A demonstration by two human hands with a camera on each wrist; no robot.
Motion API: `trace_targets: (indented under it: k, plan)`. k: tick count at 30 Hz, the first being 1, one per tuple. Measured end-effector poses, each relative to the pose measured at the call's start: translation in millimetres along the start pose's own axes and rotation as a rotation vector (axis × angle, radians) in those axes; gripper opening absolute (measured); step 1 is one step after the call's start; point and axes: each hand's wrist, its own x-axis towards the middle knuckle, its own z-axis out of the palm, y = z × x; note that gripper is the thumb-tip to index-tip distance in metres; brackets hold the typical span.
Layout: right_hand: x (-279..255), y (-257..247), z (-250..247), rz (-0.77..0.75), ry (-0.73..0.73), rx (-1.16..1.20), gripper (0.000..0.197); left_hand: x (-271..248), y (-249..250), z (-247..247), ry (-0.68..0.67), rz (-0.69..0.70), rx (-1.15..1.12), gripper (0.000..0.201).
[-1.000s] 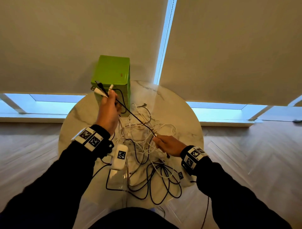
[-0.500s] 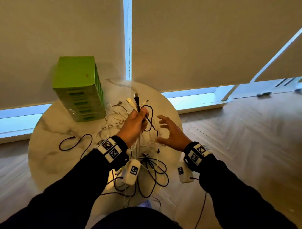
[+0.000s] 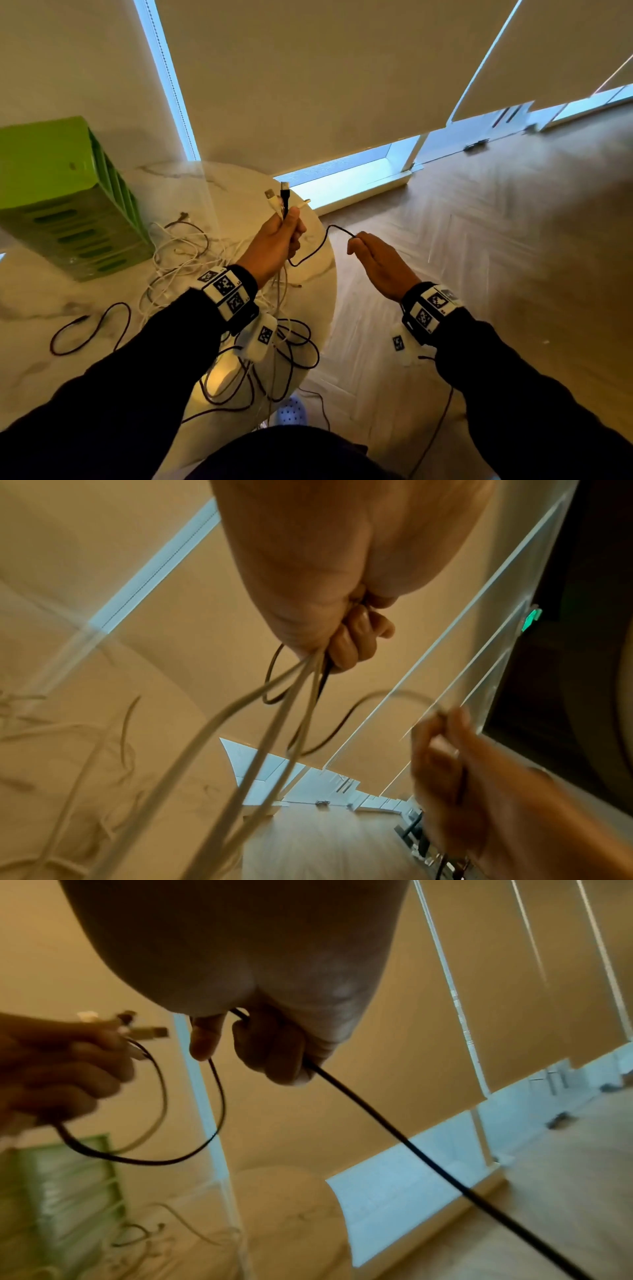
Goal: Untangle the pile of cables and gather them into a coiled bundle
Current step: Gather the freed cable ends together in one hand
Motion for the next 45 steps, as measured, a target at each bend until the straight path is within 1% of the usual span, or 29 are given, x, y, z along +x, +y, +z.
trace_targets:
  k: [1,3,4,5,7,9,11,13,17,21,24,25,26,27,28,30,31,32,33,34,35,36,38,39,40,41,43,44,45]
  plan:
    - [-4,14,0,0.107,-0.051,-0.025,0.03,0,1,1,-0.011,-0.014,-0.062,0.041]
    - [-15,43,7,0.341,-0.244,-0.115,0.029,0,1,1,-0.031,-0.045,-0.171,0.041]
    - [-22,55,14,0.41,-0.339,-0.193,0.029,-1,-1,0,-0.044,-0.06,-0.207,0.04]
    - [-27,63,22,0.435,-0.401,-0.258,0.033,-2,-3,0,-0.058,-0.074,-0.235,0.04]
    - [-35,60,39,0.379,-0.433,-0.253,0.048,-4,-7,1,-0.08,-0.097,-0.267,0.039]
    - [-35,38,55,0.211,-0.415,-0.119,0.055,-6,-11,2,-0.097,-0.114,-0.298,0.039]
    - [-29,9,69,0.061,-0.376,0.009,0.055,-7,-15,4,-0.105,-0.124,-0.322,0.038]
    - [-22,-18,78,0.009,-0.329,0.132,0.047,-7,-18,3,-0.099,-0.131,-0.333,0.038]
    - [-19,-43,81,-0.018,-0.244,0.254,0.027,-6,-19,-7,-0.075,-0.101,-0.273,0.039]
    - [-18,-37,74,-0.004,-0.107,0.283,0.027,-7,-13,-16,-0.07,-0.078,-0.219,0.039]
    - [-16,-23,66,0.077,0.053,0.299,0.025,-10,-11,-24,-0.044,-0.089,-0.192,0.042]
    - [-14,-13,64,0.128,0.088,0.29,0.025,-11,-11,-28,-0.03,-0.095,-0.171,0.043]
    - [-12,-2,61,0.207,0.077,0.255,0.026,-12,-11,-32,-0.012,-0.098,-0.139,0.044]
    - [-10,10,57,0.304,0.019,0.189,0.026,-12,-11,-35,0.006,-0.098,-0.103,0.044]
    - [-9,20,54,0.41,-0.098,0.103,0.027,-12,-12,-39,0.025,-0.091,-0.077,0.044]
    - [-10,34,51,0.586,-0.44,-0.097,0.026,-12,-13,-44,0.047,-0.07,-0.109,0.039]
    - [-12,33,51,0.631,-0.603,-0.203,0.031,-12,-12,-46,0.041,-0.056,-0.155,0.036]
    - [-13,31,53,0.646,-0.706,-0.256,0.05,-13,-10,-46,0.026,-0.047,-0.199,0.033]
    - [-11,25,56,0.622,-0.744,-0.209,0.076,-15,-8,-45,0.006,-0.042,-0.232,0.03]
    - [-9,12,57,0.56,-0.737,-0.11,0.095,-17,-6,-45,-0.014,-0.041,-0.258,0.028]
    - [-6,-3,60,0.465,-0.701,0.007,0.105,-19,-5,-43,-0.038,-0.045,-0.278,0.026]
    - [0,-17,63,0.364,-0.664,0.102,0.108,-21,-4,-41,-0.057,-0.047,-0.293,0.024]
    - [11,-47,71,0.194,-0.614,0.213,0.104,-24,-1,-37,-0.096,-0.054,-0.322,0.02]
    - [16,-63,77,0.134,-0.627,0.266,0.097,-25,0,-36,-0.107,-0.06,-0.348,0.02]
    - [20,-76,81,0.096,-0.654,0.324,0.085,-26,3,-36,-0.114,-0.068,-0.383,0.019]
    - [22,-86,86,0.073,-0.683,0.384,0.068,-26,6,-36,-0.117,-0.075,-0.418,0.019]
    - [24,-96,96,0.094,-0.74,0.53,0.025,-27,11,-42,-0.142,-0.079,-0.444,0.016]
    - [25,-97,100,0.143,-0.804,0.586,0.015,-29,13,-49,-0.163,-0.076,-0.441,0.015]
    - [26,-94,104,0.194,-0.879,0.592,0.022,-31,15,-56,-0.19,-0.078,-0.441,0.015]
